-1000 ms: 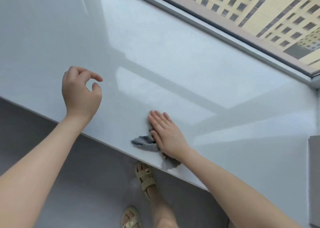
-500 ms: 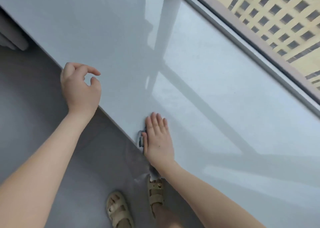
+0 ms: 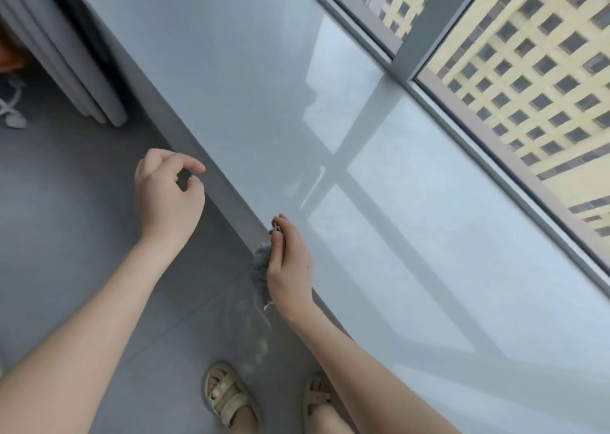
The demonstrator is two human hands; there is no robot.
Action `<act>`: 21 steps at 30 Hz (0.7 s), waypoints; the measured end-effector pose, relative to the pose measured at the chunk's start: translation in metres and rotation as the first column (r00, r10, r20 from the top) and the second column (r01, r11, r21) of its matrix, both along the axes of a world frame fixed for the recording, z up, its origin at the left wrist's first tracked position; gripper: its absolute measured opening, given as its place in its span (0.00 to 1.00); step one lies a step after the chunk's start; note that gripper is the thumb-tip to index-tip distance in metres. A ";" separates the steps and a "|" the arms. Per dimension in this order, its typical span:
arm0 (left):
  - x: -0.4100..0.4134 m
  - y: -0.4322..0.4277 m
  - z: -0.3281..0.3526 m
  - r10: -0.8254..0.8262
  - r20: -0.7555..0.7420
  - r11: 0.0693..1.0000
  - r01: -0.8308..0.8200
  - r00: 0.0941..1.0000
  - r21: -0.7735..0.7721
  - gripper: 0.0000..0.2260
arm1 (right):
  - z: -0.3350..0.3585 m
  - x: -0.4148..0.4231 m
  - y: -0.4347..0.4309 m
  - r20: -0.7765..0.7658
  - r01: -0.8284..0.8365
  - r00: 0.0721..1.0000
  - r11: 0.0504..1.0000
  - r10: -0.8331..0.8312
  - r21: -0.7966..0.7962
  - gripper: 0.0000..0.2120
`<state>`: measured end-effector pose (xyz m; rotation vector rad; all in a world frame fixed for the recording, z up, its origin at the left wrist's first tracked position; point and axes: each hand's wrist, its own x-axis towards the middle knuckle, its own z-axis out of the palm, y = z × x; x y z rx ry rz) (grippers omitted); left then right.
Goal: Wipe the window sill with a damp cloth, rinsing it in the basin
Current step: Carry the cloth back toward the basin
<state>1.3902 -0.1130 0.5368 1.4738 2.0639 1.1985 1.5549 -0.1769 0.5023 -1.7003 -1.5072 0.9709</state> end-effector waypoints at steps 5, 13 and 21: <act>-0.074 0.008 0.041 -0.025 0.044 0.989 0.031 0.999 -0.141 0.10 | 0.053 -0.070 0.047 -0.156 0.052 0.986 0.999 -0.054 -0.017 0.14; -0.175 0.044 0.081 0.135 0.675 0.839 0.279 0.725 -0.467 0.08 | 0.122 -0.212 0.149 -0.445 -0.020 0.895 0.998 -0.008 -0.058 0.13; -0.308 0.116 0.111 0.264 0.952 0.943 0.168 0.158 -0.289 0.10 | 0.148 -0.384 0.265 -0.454 -0.260 0.872 0.958 0.181 -0.117 0.14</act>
